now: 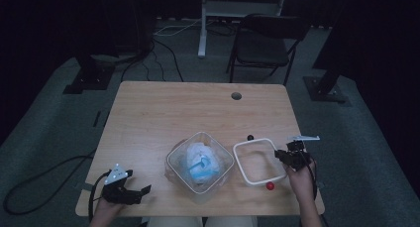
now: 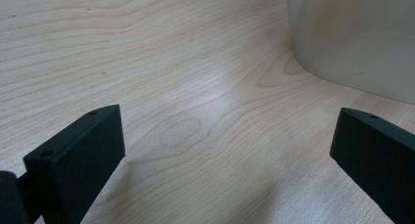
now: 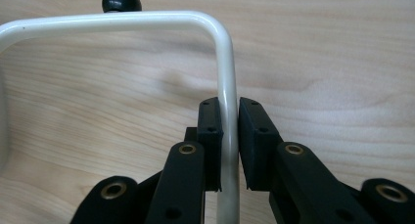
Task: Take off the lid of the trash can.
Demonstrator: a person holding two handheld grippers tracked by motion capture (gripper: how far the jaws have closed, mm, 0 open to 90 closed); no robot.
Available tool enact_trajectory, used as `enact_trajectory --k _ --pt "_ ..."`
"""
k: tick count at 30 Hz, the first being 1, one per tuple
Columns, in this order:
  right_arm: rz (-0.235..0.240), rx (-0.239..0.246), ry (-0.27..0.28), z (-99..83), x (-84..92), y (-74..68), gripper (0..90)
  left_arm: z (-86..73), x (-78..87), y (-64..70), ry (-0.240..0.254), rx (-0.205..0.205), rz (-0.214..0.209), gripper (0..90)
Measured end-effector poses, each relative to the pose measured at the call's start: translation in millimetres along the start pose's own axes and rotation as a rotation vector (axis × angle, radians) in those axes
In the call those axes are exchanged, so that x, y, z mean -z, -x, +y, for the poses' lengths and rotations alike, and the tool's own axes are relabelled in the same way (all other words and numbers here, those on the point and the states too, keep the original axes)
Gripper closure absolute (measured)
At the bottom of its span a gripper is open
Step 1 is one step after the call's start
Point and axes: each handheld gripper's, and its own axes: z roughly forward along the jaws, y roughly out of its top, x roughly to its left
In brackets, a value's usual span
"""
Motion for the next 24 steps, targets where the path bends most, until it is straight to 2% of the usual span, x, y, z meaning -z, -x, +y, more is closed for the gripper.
enact_trajectory --k 14,24 --pt "-0.039 -0.04 -0.027 -19.0 -23.7 12.6 79.7 0.2 -0.3 -0.2 -0.002 0.001 -0.002 0.3" --pt "-0.031 -0.052 -0.036 -22.5 -29.7 15.2 78.0 0.3 -0.4 0.5 0.0 -0.006 0.0 0.3"
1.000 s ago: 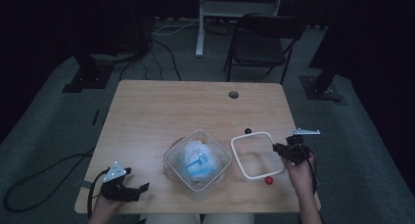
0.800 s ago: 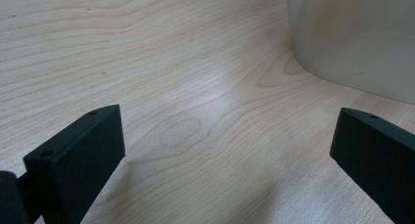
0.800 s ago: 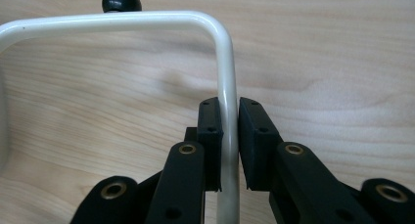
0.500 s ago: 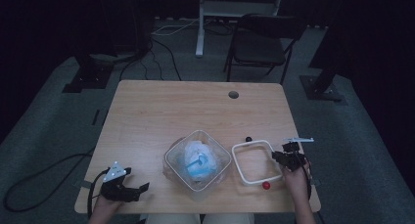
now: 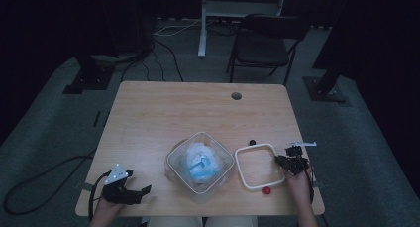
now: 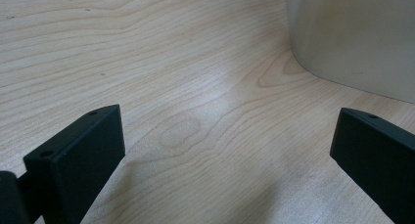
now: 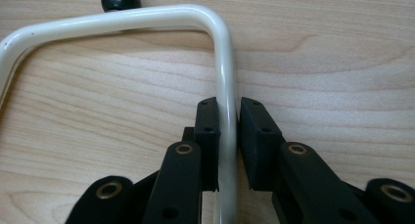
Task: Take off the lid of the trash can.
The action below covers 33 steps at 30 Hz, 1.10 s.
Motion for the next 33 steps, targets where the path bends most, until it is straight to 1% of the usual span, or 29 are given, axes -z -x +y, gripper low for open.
enact_trajectory --k 2,3,4,6,8,11,12,14,17,20,22,23,24,25,26,27,28,29,30,31,33 --pt "0.001 0.006 0.0 -0.2 0.4 0.1 76.5 0.0 0.0 0.0 0.0 -0.001 -0.001 0.3" --pt "0.008 0.007 -0.003 0.0 0.9 0.3 72.7 0.0 0.0 0.0 -0.001 -0.002 -0.002 0.3" --pt "0.007 0.009 -0.004 0.2 1.8 0.2 71.5 0.0 0.0 0.1 -0.002 -0.004 -0.001 0.3" --pt "0.009 0.017 -0.004 0.8 4.5 -1.2 68.5 0.1 -0.1 0.3 -0.001 -0.005 -0.001 0.3" --pt "0.012 0.013 -0.006 1.6 7.9 -1.8 66.9 0.3 -0.5 0.4 -0.006 -0.006 -0.004 0.3" --pt "0.011 0.015 -0.001 3.0 14.4 -2.9 60.3 1.0 -0.7 2.1 -0.011 -0.013 -0.012 0.3" --pt "0.022 0.013 -0.002 3.6 16.6 -3.5 55.2 1.6 -0.3 2.3 -0.008 -0.02 -0.017 0.3" --pt "0.046 0.009 -0.012 4.8 20.3 -4.7 49.8 3.0 0.1 2.6 -0.005 -0.02 -0.029 0.3" --pt "0.076 -0.007 -0.006 6.6 25.8 -5.9 41.0 4.3 1.0 3.4 0.004 -0.032 -0.035 0.3" --pt "0.078 -0.012 0.023 8.4 32.4 -8.0 39.8 5.4 1.0 4.2 0.005 -0.054 -0.046 0.3" --pt "0.085 0.009 0.029 9.8 36.0 -11.5 39.1 6.5 1.6 4.3 0.012 -0.061 -0.041 0.3" --pt "0.081 0.03 0.031 10.4 37.3 -13.8 37.5 7.4 2.5 4.5 0.015 -0.064 -0.04 0.3" --pt "0.085 0.051 0.035 11.0 38.2 -16.2 27.3 8.5 3.6 4.4 0.017 -0.069 -0.035 0.3" --pt "0.085 0.051 0.035 11.0 38.2 -16.2 27.3 8.5 3.6 4.4 0.017 -0.069 -0.035 0.3" --pt "0.101 0.065 0.022 11.7 38.8 -18.2 23.1 10.9 6.3 4.0 0.027 -0.067 -0.044 0.3" --pt "0.113 0.109 0.012 12.7 40.5 -23.2 21.6 12.7 8.2 3.4 0.032 -0.059 -0.055 0.3" --pt "0.12 0.134 0.01 13.8 41.6 -26.9 16.8 14.5 10.3 3.1 0.042 -0.054 -0.06 0.3" --pt "0.14 0.149 0.017 15.0 43.0 -30.6 15.8 16.6 12.5 3.2 0.053 -0.05 -0.066 0.3" --pt "0.17 0.156 0.026 16.1 45.3 -34.0 15.8 18.9 14.5 3.1 0.055 -0.046 -0.075 0.3" --pt "0.19 0.16 0.038 17.5 47.5 -37.5 15.8 21.2 16.2 3.3 0.061 -0.044 -0.086 0.3" --pt "0.206 0.162 0.052 21.1 52.2 -45.0 15.8 25.0 18.4 4.3 0.066 -0.046 -0.097 0.3"
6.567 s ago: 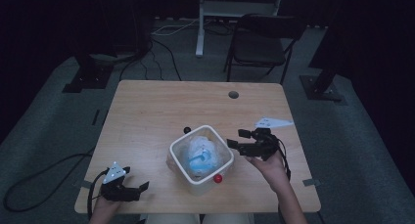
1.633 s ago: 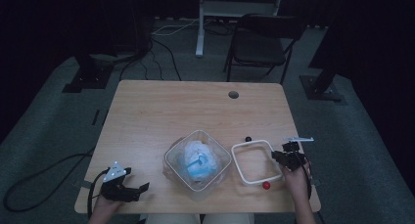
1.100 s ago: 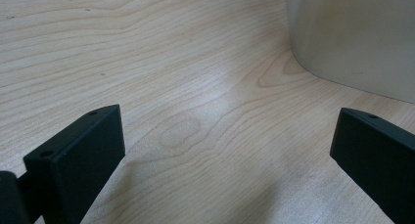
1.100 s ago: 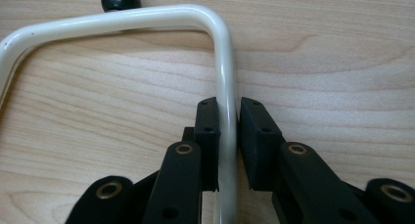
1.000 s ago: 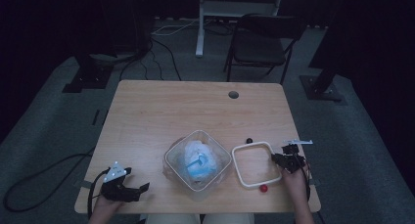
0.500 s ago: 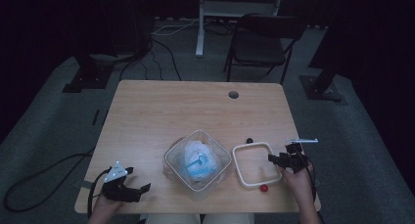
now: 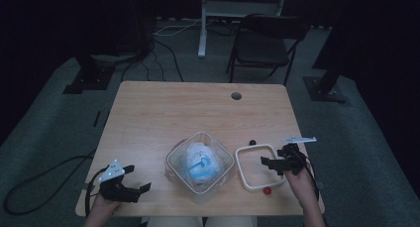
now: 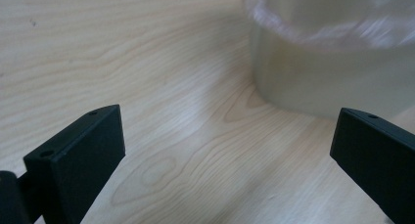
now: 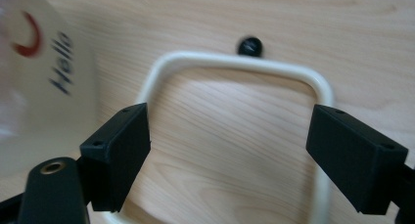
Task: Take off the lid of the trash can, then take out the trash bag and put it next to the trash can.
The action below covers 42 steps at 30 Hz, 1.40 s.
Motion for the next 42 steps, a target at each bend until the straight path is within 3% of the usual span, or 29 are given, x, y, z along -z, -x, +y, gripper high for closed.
enact_trajectory --k 8,10,11,12,14,16,19,21,27,28,32,36,42 --pt "0.16 -0.008 0.115 17.1 14.7 -27.0 15.7 12.6 -3.5 8.7 -0.006 -0.074 -0.032 0.3" --pt "0.205 -0.004 0.119 20.5 13.6 -33.0 14.0 17.9 -4.0 10.7 0.014 -0.078 -0.055 0.3" --pt "0.219 0.0 0.121 21.9 12.8 -36.1 14.0 22.3 -4.1 11.7 -0.003 -0.07 -0.061 0.3" --pt "0.225 0.001 0.125 23.5 11.7 -39.4 14.0 27.9 -4.2 12.7 -0.041 -0.048 -0.07 0.3" --pt "0.227 0.018 0.121 27.0 9.9 -46.7 13.9 38.1 -4.8 15.2 -0.069 -0.011 -0.087 0.3" --pt "0.235 0.032 0.124 30.8 8.0 -54.3 14.0 48.9 -6.4 20.8 -0.089 -0.016 -0.061 0.3" --pt "0.248 0.051 0.117 35.8 4.6 -64.2 14.0 62.4 -8.6 26.7 -0.082 -0.034 -0.062 0.4" --pt "0.253 0.067 0.113 39.4 1.8 -71.0 14.0 69.9 -8.7 29.5 -0.051 -0.031 -0.05 3.4" --pt "0.272 0.097 0.102 45.5 -2.8 -85.9 14.1 92.0 -10.1 33.9 -0.025 -0.022 -0.095 5.5" --pt "0.277 0.104 0.098 46.5 -3.6 -87.6 14.3 99.5 -12.3 37.2 -0.033 -0.045 -0.091 5.4" --pt "0.278 0.11 0.088 50.0 -7.4 -93.9 14.5 108.4 -17.7 39.9 -0.044 -0.062 -0.089 5.4" --pt "0.276 0.116 0.07 51.4 -13.2 -98.9 15.4 115.0 -29.0 37.7 -0.072 -0.053 -0.13 5.5" --pt "0.248 0.138 0.042 51.0 -22.9 -104.8 19.2 117.3 -47.9 37.5 -0.118 -0.057 -0.131 5.5"
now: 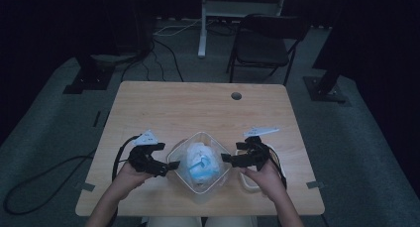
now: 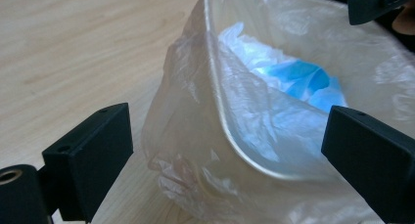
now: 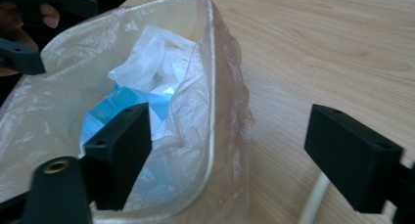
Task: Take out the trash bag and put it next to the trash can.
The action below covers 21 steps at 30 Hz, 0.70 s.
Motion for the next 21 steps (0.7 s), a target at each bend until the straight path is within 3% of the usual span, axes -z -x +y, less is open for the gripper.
enact_trajectory --k 6,8,10,11,12,14,18,21 --pt "-0.005 0.013 -0.039 -2.5 -9.7 -2.7 25.0 -0.4 -12.6 -1.0 -0.03 0.014 -0.012 7.1" --pt "0.005 0.036 -0.057 -3.9 -11.7 -5.5 34.7 -0.2 -13.2 0.0 -0.026 0.003 -0.003 15.6" --pt "0.001 0.071 -0.078 -4.5 -13.1 -8.1 41.7 0.1 -11.2 -0.8 -0.008 -0.009 -0.027 22.1" --pt "0.001 0.097 -0.1 -4.9 -14.3 -9.9 44.1 0.8 -11.5 -0.4 -0.018 -0.011 -0.011 31.7" --pt "0.0 0.104 -0.11 -5.1 -15.1 -11.1 46.3 1.5 -12.6 0.0 -0.037 -0.013 0.004 32.4" --pt "0.001 0.111 -0.12 -5.2 -15.8 -11.9 52.5 2.1 -14.5 -0.3 -0.054 -0.005 -0.002 34.6" --pt "-0.017 0.103 -0.127 -4.3 -16.5 -12.0 63.1 4.4 -16.0 1.7 -0.065 -0.017 -0.01 51.6" --pt "-0.029 0.096 -0.123 -3.7 -16.6 -12.1 68.5 5.9 -18.5 0.7 -0.075 -0.001 -0.006 61.1"
